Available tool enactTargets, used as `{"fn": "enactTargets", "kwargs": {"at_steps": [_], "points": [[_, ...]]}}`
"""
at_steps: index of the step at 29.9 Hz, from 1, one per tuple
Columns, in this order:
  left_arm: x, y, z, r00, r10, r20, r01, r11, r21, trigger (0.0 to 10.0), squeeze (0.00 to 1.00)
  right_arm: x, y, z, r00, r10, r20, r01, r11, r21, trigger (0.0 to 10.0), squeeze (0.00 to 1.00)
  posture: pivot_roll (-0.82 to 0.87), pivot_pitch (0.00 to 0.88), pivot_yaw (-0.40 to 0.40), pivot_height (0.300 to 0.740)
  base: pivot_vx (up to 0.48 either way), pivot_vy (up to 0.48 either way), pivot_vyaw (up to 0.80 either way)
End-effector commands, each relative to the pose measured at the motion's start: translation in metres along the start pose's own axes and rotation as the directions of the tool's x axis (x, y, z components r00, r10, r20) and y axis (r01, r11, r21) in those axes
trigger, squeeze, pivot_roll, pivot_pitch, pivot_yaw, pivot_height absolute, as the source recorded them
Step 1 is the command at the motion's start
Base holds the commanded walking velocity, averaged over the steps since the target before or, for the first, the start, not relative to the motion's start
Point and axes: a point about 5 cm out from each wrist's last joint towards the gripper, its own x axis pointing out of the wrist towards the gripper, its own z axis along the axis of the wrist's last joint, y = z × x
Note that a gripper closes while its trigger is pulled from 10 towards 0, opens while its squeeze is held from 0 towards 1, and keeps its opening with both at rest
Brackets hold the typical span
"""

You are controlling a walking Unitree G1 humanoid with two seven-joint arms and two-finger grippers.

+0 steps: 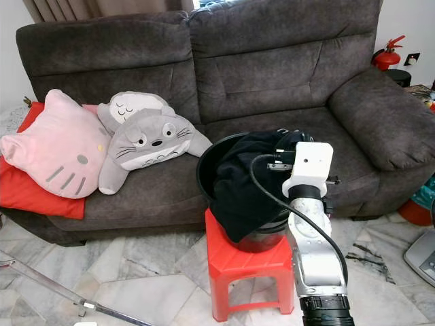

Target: Hang hanger

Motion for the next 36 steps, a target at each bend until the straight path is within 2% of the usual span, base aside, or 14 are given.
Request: {"fn": "enactTargets", "kwargs": {"at_steps": [1, 19, 36], "points": [[-0.0019, 0.0036, -0.0053, 1.000, 0.012, -0.010, -0.012, 1.000, -0.001, 10.0, 0.00, -0.0007, 0.0079, 0.0115, 0.999, 0.021, 0.029, -0.021, 1.000, 0.011, 10.0, 0.00, -0.22, 0.000, 0.144, 0.732, 0.000, 0.000, 0.00], [-0.0029, 0.0051, -0.0088, 1.000, 0.010, -0.025, -0.010, 1.000, 0.007, 10.0, 0.00, -0.0045, 0.0075, 0.0143, 0.999, 0.009, 0.033, -0.009, 1.000, 0.011, 10.0, 0.00, -0.23, 0.000, 0.148, 0.732, 0.000, 0.000, 0.00], [-0.0038, 0.0080, -0.0114, 0.999, 0.016, -0.036, -0.016, 1.000, 0.002, 10.0, 0.00, -0.0041, 0.0070, 0.0144, 1.000, 0.012, 0.029, -0.012, 1.000, 0.006, 10.0, 0.00, -0.23, 0.000, 0.142, 0.732, -0.267, 0.000, 0.00]]}}
